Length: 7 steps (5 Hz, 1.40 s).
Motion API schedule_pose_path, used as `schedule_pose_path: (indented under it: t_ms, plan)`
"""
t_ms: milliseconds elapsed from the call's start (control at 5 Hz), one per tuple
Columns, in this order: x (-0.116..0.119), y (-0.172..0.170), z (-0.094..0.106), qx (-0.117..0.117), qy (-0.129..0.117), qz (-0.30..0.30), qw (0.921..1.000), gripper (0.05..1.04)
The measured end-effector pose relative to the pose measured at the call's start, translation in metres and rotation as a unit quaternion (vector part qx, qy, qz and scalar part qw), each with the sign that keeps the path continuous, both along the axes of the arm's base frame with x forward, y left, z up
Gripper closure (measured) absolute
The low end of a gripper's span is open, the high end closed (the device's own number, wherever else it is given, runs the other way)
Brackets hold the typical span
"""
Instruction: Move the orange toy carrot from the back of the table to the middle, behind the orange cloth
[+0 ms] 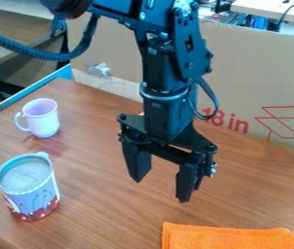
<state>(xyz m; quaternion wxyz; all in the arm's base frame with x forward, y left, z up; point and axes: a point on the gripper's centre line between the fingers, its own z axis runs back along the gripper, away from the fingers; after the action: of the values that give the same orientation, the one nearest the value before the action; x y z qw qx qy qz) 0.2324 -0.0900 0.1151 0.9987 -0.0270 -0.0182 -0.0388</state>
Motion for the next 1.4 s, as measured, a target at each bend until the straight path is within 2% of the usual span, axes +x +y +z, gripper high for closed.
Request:
schedule_pose_path:
  t_ms: [200, 400, 600, 800, 1000, 1200, 1400]
  plan:
    - [-0.001, 0.000, -0.005, 0.003, 0.009, -0.005, 0.9999, 0.082]
    - [0.025, 0.028, -0.001, 0.003, 0.011, -0.057, 0.9983, 0.082]
    - [0.049, 0.055, 0.003, 0.012, 0.010, -0.117, 0.9930, 0.082]
    - [0.070, 0.080, 0.005, 0.014, -0.013, -0.170, 0.9852, 0.082]
    - [0.086, 0.108, 0.007, 0.005, -0.046, -0.197, 0.9792, 0.082]
    - [0.104, 0.129, 0.009, 0.007, -0.087, -0.206, 0.9746, 0.082]
    - [0.121, 0.135, 0.006, 0.010, -0.106, -0.214, 0.9710, 0.082]
